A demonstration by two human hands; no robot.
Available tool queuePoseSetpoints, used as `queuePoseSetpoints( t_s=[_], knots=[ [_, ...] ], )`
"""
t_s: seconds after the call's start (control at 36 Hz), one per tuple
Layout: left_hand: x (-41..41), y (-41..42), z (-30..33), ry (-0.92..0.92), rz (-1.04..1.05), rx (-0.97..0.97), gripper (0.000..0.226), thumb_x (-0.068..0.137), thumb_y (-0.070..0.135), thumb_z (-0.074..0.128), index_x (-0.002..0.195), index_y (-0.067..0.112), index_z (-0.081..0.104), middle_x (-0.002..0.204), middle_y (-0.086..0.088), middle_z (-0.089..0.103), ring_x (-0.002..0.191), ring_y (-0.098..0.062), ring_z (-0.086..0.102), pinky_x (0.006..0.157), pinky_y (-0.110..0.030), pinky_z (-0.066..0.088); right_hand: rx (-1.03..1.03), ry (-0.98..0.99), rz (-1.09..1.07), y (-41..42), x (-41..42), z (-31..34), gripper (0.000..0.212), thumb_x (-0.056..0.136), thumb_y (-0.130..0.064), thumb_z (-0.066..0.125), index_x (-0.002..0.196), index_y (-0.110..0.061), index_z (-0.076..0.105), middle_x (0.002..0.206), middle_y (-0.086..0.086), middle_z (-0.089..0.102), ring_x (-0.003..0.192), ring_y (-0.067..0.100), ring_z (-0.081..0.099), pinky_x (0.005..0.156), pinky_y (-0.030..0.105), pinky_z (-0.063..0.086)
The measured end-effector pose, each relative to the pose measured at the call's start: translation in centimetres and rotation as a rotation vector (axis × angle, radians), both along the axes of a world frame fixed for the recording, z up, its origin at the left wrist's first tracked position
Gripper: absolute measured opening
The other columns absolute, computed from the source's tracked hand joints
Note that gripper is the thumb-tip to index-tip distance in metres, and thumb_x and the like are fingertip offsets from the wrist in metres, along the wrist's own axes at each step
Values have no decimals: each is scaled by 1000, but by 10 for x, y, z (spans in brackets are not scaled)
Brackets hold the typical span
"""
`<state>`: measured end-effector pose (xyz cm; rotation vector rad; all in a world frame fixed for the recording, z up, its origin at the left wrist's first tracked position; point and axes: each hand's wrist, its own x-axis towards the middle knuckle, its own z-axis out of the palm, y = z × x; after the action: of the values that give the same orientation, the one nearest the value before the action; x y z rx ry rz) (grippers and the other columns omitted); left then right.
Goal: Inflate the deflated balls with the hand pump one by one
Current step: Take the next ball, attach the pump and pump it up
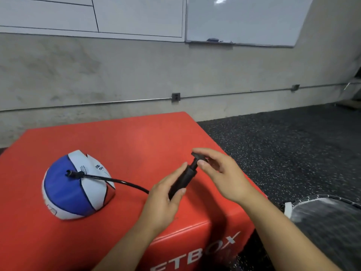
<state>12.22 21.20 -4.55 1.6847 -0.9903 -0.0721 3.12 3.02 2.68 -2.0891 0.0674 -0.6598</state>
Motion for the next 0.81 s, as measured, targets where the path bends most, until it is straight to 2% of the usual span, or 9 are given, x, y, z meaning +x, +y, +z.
queuePoseSetpoints(
  t_s=[0.11, 0.17, 0.22, 0.28, 0.39, 0.47, 0.58, 0.69, 0.81],
  knots=[
    [-3, 1, 1, -14, -12, 13, 64, 100, 9, 62, 156, 37, 46, 156, 24, 49, 146, -3, 44, 123, -42, 36, 121, -176, -121, -11, -4, 16, 28, 104, -8, 61, 127, -21, 70, 120, -12, 75, 117, 4, 67, 108, 34, 51],
    [-6, 1, 1, -35, -18, 29, 68, 100, 3, 62, 155, 41, 45, 154, 28, 49, 145, 1, 44, 123, -31, 34, 209, -270, -199, -21, -10, 27, 27, 105, -6, 58, 126, -20, 70, 119, -10, 75, 115, 5, 68, 106, 32, 51],
    [-9, 2, 2, -55, -27, 35, 68, 101, 2, 61, 153, 43, 45, 152, 31, 50, 144, 4, 44, 120, -21, 32, 256, -326, -262, -30, -18, 32, 28, 107, -9, 56, 128, -23, 70, 125, -4, 74, 119, 12, 68, 107, 35, 53],
    [-10, 2, 1, -66, -30, 34, 67, 101, 3, 61, 153, 43, 46, 151, 32, 50, 143, 6, 44, 118, -16, 32, 240, -338, -288, -32, -22, 33, 30, 109, -12, 54, 131, -25, 69, 129, -4, 73, 123, 13, 67, 107, 34, 52],
    [-7, 3, -1, -77, -32, 22, 68, 101, 2, 61, 153, 42, 46, 152, 30, 50, 144, 4, 44, 119, -17, 31, 173, -322, -332, -24, -21, 29, 30, 110, -14, 52, 132, -25, 69, 125, -12, 72, 119, 7, 67, 100, 19, 50],
    [-5, 3, -4, -67, -24, 14, 69, 99, 1, 62, 153, 42, 46, 153, 28, 51, 144, 4, 45, 120, -19, 32, 61, -254, -331, -14, -15, 22, 29, 109, -17, 53, 133, -24, 69, 127, -19, 69, 122, -1, 63, 103, 20, 47],
    [-2, 2, -6, -62, -13, -3, 68, 99, 0, 62, 153, 37, 47, 154, 23, 51, 144, 3, 44, 122, -23, 32, 2, -184, -268, 0, -10, 12, 28, 108, -16, 55, 131, -24, 69, 125, -26, 68, 120, -9, 61, 98, 8, 43],
    [0, 1, -8, -43, 1, -2, 67, 99, 4, 63, 154, 39, 46, 155, 23, 50, 145, 2, 44, 123, -30, 35, -4, -115, -199, 8, -6, 2, 29, 106, -16, 58, 133, -17, 70, 129, -15, 70, 121, -6, 63, 99, 8, 44],
    [1, 3, -7, 3, 2, -10, 63, 99, 9, 60, 155, 34, 47, 154, 20, 52, 144, -4, 47, 123, -42, 37, -28, -55, -128, 19, -3, -7, 30, 105, -12, 61, 133, -20, 70, 128, -17, 70, 117, -5, 65, 102, 15, 48]
  ],
)
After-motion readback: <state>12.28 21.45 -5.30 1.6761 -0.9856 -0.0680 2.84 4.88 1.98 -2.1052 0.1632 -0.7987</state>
